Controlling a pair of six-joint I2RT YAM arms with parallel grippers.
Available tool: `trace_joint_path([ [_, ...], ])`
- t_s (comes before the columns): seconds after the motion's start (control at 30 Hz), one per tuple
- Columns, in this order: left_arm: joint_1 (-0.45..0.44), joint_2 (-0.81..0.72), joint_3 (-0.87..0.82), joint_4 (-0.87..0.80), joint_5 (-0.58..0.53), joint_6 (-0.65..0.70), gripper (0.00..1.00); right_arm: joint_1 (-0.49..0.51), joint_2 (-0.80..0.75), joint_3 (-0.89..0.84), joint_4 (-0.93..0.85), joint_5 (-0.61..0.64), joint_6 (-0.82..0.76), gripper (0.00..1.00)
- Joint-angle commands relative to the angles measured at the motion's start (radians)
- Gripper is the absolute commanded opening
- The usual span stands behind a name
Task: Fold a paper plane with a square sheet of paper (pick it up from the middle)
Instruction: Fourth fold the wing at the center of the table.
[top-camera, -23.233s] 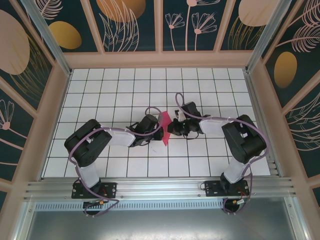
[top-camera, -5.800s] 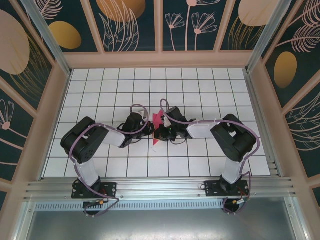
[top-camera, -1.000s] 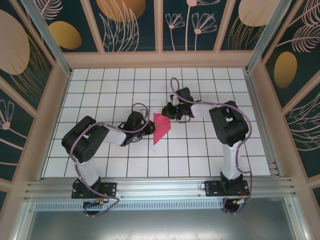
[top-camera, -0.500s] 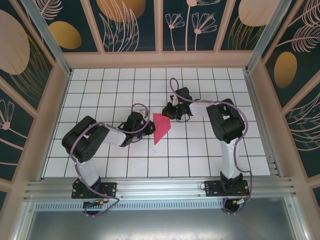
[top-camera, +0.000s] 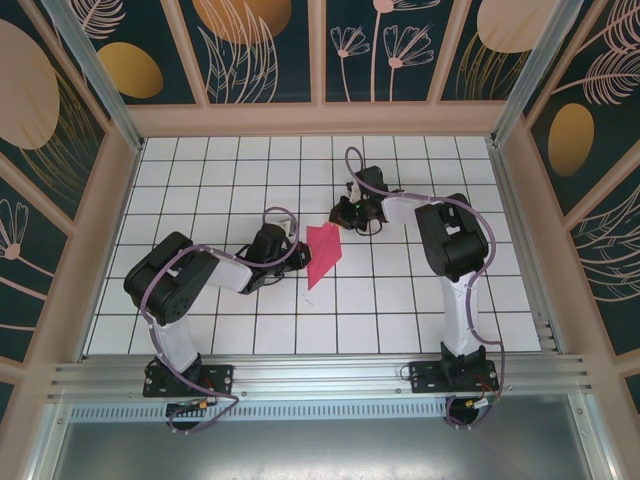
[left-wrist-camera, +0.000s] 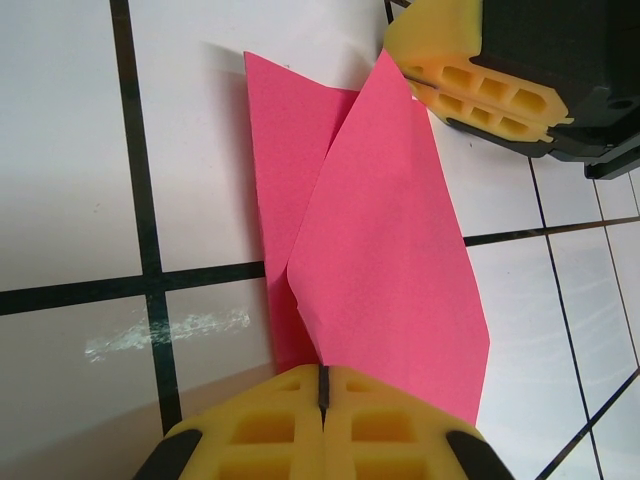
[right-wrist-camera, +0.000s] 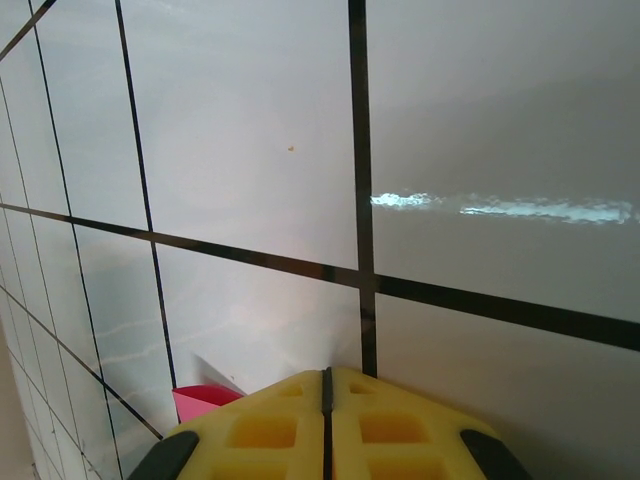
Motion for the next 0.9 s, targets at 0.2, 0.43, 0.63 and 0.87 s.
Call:
trace_joint_path([
  [0.2, -0.001, 0.06, -0.029, -0.135, -0.01, 0.009, 0.0, -0.016, -0.091, 0.027, -0.055, 0.025, -0.069, 0.11],
  [0.43, 0.0, 0.064, -0.022, -0.14, -0.007, 0.015, 0.0, 0.002, -0.153, -0.05, 0.007, -0.047, -0.047, 0.12],
  [0.63, 0.0, 0.065, -0.017, -0.147, -0.007, 0.015, 0.0, 0.044, -0.095, -0.052, -0.014, -0.043, -0.044, 0.11],
  [0.87, -0.001, 0.064, -0.019, -0.141, 0.0, 0.018, 0.0, 0.036, -0.005, -0.049, -0.003, 0.002, -0.032, 0.11],
])
